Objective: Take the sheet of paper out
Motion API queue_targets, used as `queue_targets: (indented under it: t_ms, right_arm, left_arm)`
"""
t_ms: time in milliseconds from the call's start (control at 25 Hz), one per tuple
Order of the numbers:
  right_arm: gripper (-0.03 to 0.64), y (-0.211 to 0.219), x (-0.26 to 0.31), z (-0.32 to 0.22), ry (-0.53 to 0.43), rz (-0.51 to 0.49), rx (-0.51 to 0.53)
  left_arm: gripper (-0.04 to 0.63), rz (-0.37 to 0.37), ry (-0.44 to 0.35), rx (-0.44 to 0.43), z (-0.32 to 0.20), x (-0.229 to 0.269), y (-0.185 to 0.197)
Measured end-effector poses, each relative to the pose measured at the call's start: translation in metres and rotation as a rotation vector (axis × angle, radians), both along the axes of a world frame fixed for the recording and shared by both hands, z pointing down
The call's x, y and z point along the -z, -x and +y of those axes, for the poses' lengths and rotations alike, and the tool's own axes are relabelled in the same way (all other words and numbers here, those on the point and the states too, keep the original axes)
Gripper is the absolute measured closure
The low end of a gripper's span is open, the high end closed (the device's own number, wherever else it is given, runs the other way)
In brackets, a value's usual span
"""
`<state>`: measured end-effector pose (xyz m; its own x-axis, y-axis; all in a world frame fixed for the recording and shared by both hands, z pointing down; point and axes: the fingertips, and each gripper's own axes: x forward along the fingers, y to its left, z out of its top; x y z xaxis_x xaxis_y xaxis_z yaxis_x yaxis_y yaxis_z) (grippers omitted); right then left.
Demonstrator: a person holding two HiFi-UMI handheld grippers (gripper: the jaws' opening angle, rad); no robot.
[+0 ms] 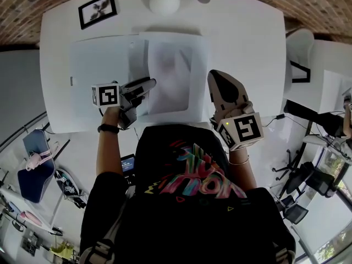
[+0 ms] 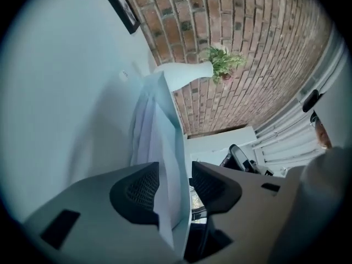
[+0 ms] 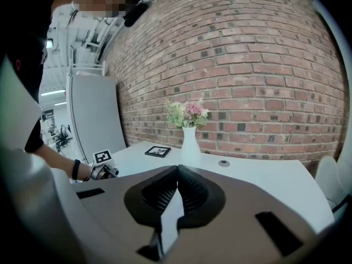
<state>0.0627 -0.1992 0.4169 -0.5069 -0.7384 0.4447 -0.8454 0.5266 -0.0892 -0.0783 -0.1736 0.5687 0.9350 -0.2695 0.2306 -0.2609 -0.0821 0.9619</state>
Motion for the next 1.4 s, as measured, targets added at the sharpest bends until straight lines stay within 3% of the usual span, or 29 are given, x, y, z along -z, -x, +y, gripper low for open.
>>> queue_targets:
  t_ms: [200, 360, 560, 680, 1000, 1400]
  right_arm:
    - [0.598, 0.001, 0.003, -0.002, -0.006, -0.009, -0.004]
    - [0.598, 0.002, 0.005, -0.006, -0.006, -0.031, -0.017]
    - [0.598, 0.003, 0.0, -0.005, 0.013, -0.021, -0.001]
    - [0.598, 0.006, 0.004, -0.009, 0.001, -0.04, -0.014]
    - [0.598, 0.001, -0.005, -0.003, 0.029, -0.022, -0.014]
    - [0.598, 0.002, 0.003, -0.002, 0.008, -0.029, -0.008]
  left_arm:
    - [0.396, -0.137, 0.032, -0.057, 0.009, -0.022, 0.005]
    - [0.399, -0.123, 0.043, -0.083, 0.014, -0.023, 0.001]
    - [0.399, -0.13, 0.011, -0.015, -0.005, -0.022, -0.002]
    - [0.405, -0.151, 0.023, -0.024, -0.011, -0.025, -0.007]
    - [0.563, -0.276, 0.019, -0.047, -0.007, -0.04, -0.015]
    - [0.572, -0.255, -0.007, 0.015, -0.01, -0.026, -0.008]
